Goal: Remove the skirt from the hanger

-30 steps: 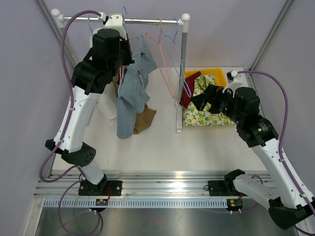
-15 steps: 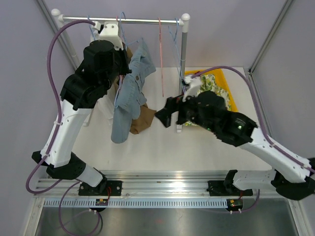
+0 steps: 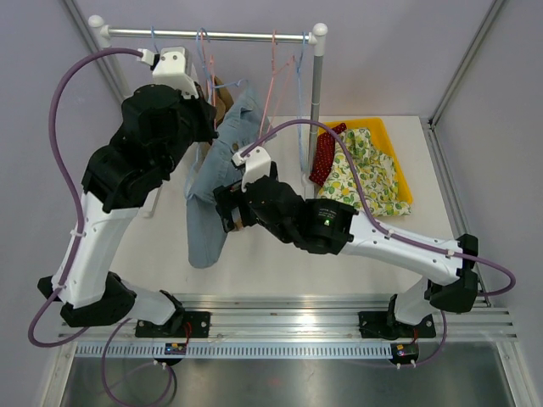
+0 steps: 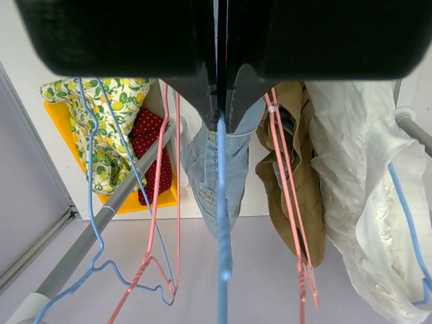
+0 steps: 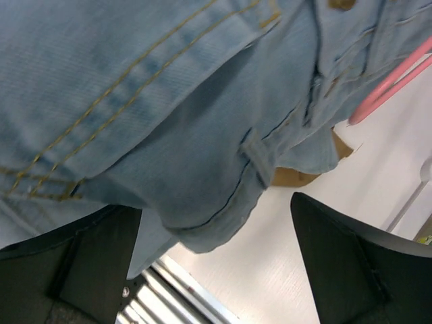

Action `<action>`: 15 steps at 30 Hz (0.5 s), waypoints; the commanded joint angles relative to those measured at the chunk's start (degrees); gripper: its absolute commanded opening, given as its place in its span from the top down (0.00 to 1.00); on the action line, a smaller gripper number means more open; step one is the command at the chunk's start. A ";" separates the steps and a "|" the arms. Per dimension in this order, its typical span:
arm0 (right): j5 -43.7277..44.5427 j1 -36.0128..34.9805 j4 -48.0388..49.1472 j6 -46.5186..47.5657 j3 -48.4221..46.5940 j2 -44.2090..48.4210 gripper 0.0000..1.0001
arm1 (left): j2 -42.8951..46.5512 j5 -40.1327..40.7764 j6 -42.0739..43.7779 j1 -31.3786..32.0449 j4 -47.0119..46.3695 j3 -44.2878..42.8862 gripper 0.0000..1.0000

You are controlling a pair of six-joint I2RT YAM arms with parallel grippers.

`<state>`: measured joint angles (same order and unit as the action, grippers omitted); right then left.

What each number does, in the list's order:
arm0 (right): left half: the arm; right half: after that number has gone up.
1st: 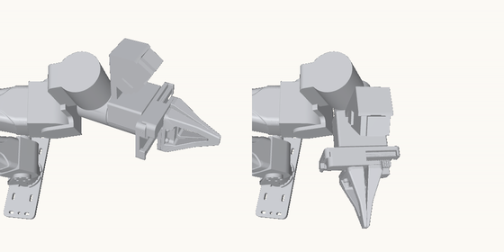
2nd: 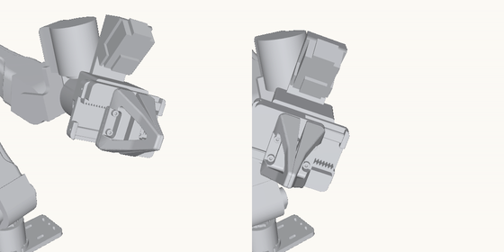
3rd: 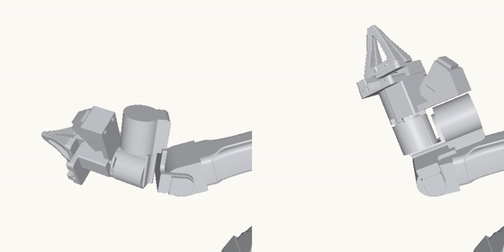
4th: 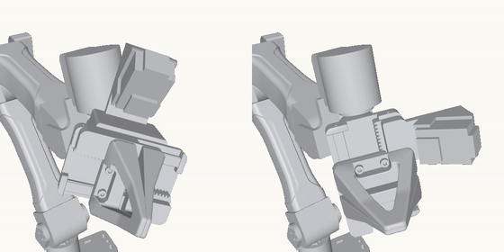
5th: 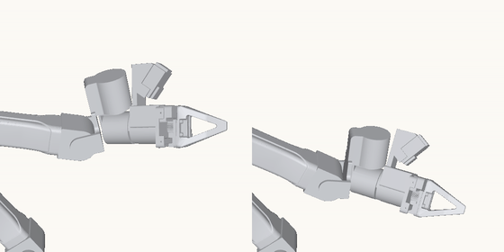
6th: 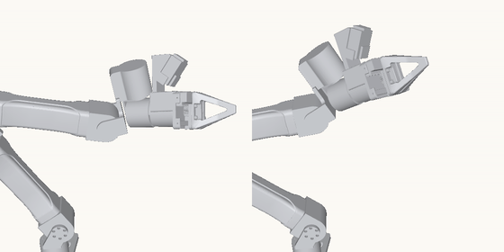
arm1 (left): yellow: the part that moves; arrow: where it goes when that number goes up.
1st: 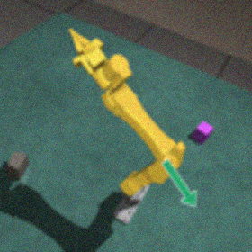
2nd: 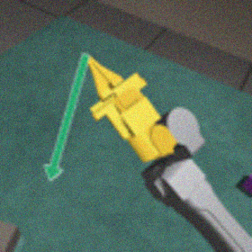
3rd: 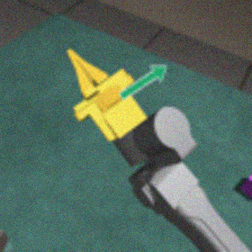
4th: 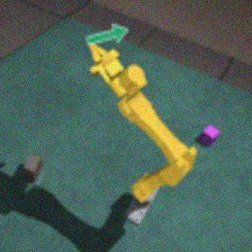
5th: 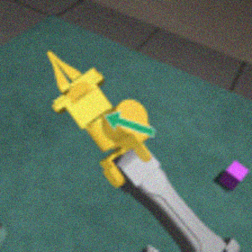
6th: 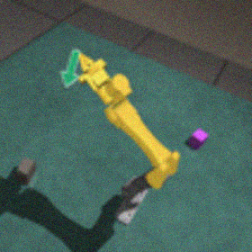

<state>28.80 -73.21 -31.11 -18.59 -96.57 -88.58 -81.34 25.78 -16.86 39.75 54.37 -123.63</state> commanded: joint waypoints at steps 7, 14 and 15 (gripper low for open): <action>12.77 -1.58 15.90 2.24 4.98 0.42 0.85 | 7.69 1.64 -1.77 0.24 -8.75 4.37 1.00; 16.11 -6.85 20.04 0.06 15.52 7.18 1.00 | 8.83 3.13 -0.55 0.33 -10.07 5.33 1.00; 18.20 -7.90 19.60 -3.00 20.24 9.62 1.00 | 8.66 3.74 -0.10 0.24 -10.16 4.46 1.00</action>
<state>40.99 -78.11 -12.67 -17.45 -82.13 -84.97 -74.85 26.24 -18.02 39.94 53.56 -117.21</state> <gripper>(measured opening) 0.048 0.024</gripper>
